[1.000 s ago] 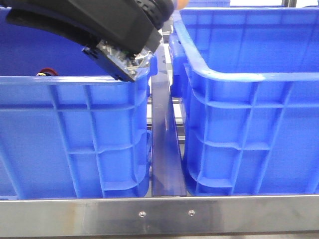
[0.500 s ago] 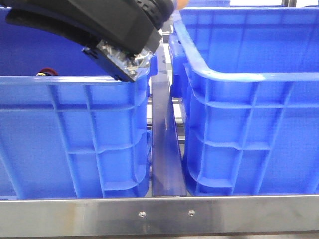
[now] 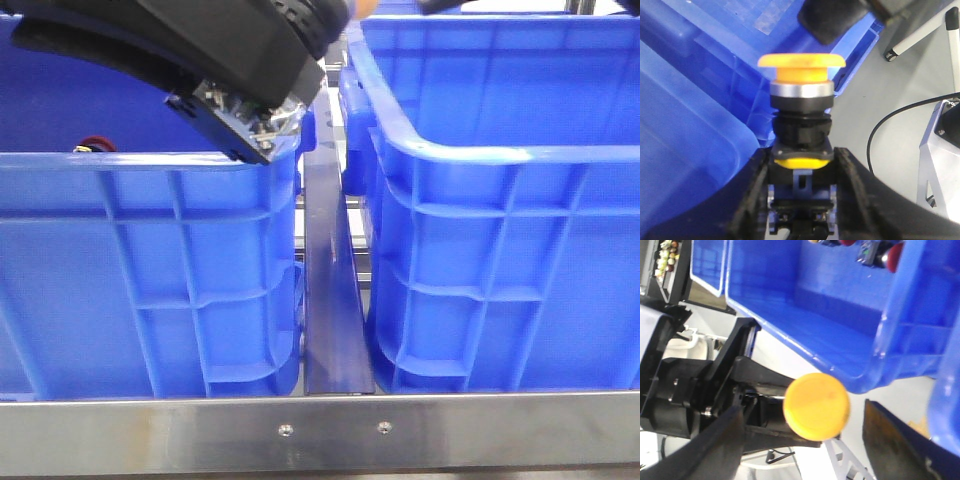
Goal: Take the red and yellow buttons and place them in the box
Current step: 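Grasp the yellow button cap with the right gripper, open the left gripper, then lower the yellow button into the empty bin and open the right gripper, then move the left gripper back down over the button rows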
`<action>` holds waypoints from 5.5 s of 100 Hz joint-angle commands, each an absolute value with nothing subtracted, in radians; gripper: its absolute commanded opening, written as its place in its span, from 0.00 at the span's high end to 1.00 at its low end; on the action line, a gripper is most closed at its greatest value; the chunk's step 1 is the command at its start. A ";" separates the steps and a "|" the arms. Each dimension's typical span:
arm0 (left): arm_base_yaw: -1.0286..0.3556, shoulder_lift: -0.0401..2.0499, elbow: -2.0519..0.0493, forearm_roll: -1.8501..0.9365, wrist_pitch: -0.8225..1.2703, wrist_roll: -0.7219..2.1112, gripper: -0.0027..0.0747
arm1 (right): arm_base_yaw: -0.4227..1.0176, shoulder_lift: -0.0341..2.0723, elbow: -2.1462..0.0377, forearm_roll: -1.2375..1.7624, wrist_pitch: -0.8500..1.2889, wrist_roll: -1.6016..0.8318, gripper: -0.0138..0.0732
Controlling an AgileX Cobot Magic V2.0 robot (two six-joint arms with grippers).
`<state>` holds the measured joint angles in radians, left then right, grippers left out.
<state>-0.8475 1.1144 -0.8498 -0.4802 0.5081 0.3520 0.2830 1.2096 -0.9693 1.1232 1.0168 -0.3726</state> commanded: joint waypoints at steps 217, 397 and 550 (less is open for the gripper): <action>-0.855 1.098 -0.881 -0.508 0.454 0.354 0.24 | 0.102 1.278 -0.988 0.827 0.152 -0.680 0.62; -0.855 1.098 -0.881 -0.499 0.450 0.354 0.24 | 0.121 1.684 -1.145 0.826 -0.051 -0.680 0.23; -0.438 1.141 -1.111 -0.334 0.646 0.000 0.24 | 0.026 0.694 -0.508 0.826 0.131 -0.679 0.24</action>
<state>-0.4946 1.1293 -1.0331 -0.4147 0.5999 0.0950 0.0334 0.7014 -0.4862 0.8244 0.1886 -0.6712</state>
